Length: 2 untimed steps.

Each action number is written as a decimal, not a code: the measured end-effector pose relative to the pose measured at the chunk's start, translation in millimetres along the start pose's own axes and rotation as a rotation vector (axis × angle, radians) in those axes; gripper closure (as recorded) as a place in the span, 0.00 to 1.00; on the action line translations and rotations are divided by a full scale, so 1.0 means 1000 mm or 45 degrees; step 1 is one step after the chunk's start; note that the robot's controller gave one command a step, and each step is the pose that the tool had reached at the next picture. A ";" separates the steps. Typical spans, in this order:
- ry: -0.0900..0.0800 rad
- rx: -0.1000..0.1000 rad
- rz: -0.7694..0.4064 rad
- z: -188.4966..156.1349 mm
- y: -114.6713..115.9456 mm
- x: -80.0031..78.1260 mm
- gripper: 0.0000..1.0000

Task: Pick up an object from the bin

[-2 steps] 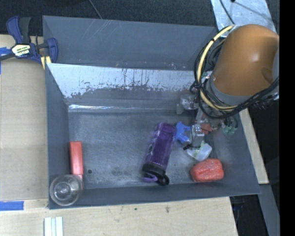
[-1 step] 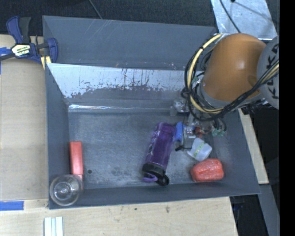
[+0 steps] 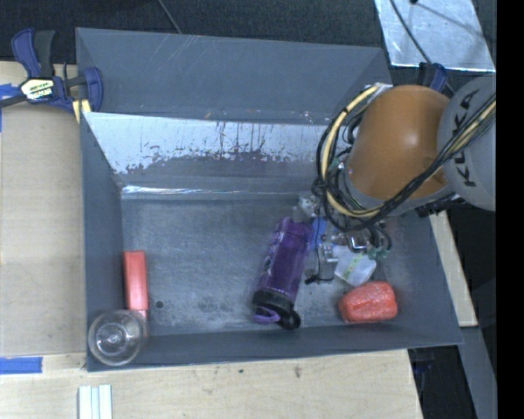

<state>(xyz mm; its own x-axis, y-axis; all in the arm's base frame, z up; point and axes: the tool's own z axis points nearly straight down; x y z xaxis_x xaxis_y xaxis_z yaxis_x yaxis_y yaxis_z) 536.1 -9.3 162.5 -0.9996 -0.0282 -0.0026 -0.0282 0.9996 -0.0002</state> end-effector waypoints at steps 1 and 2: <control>0.001 0.000 -0.049 0.021 0.006 0.002 0.00; -0.012 -0.002 0.183 0.054 -0.003 -0.005 0.00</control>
Offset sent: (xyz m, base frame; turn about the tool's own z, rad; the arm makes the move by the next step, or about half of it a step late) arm 0.0037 -0.0080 -0.0741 0.1947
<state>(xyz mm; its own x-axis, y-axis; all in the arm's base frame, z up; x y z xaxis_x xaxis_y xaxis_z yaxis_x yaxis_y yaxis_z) 541.0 -12.3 108.8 -0.9932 0.1156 -0.0120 0.1156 0.9933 0.0020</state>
